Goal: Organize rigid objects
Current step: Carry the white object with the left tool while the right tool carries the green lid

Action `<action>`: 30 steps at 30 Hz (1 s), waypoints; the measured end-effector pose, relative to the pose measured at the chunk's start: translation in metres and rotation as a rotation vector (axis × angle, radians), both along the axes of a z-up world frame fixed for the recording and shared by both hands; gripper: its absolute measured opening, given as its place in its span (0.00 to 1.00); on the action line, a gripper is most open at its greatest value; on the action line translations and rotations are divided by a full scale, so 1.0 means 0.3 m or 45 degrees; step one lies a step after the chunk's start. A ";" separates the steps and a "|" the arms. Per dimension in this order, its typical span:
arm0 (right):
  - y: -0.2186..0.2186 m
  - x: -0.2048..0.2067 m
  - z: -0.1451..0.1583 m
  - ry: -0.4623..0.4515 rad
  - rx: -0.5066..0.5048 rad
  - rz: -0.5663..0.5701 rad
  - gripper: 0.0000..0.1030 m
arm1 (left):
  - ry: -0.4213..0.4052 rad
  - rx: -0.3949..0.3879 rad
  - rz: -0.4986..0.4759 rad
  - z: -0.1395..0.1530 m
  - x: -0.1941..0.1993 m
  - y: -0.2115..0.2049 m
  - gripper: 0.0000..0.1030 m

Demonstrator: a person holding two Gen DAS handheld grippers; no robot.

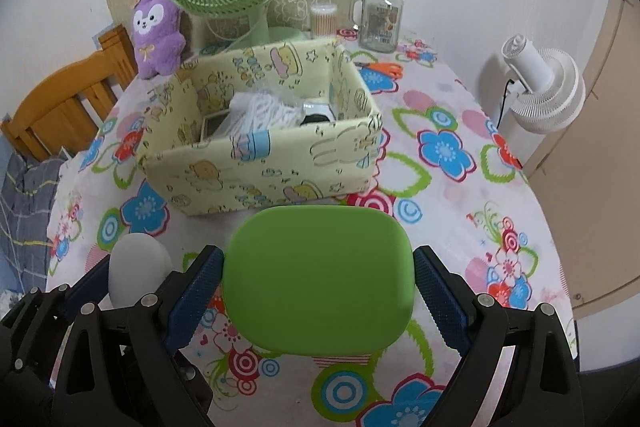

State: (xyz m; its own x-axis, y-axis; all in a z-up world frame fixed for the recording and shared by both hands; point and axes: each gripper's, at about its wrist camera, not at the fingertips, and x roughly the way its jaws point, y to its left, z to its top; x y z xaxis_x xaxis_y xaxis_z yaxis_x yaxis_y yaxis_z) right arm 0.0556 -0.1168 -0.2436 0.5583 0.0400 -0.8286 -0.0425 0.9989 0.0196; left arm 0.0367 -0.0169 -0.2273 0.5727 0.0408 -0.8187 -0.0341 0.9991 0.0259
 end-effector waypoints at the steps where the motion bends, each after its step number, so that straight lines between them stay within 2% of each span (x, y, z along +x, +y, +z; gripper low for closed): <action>1: -0.002 0.002 0.007 -0.004 0.001 -0.001 0.92 | -0.003 0.000 0.000 0.006 0.003 -0.003 0.47; 19: -0.022 0.103 0.168 -0.106 0.054 0.017 0.93 | -0.107 -0.007 0.004 0.155 0.102 -0.029 0.47; 30: -0.017 0.216 0.210 -0.133 0.069 0.057 0.93 | -0.124 -0.008 0.025 0.200 0.206 -0.030 0.47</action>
State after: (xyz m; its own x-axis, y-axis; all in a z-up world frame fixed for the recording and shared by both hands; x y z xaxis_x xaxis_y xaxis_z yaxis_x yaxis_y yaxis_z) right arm 0.1205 -0.1220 -0.1807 0.6379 0.1102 -0.7622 -0.0916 0.9935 0.0671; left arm 0.0984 -0.0260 -0.1672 0.6487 0.0479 -0.7595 -0.0555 0.9983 0.0156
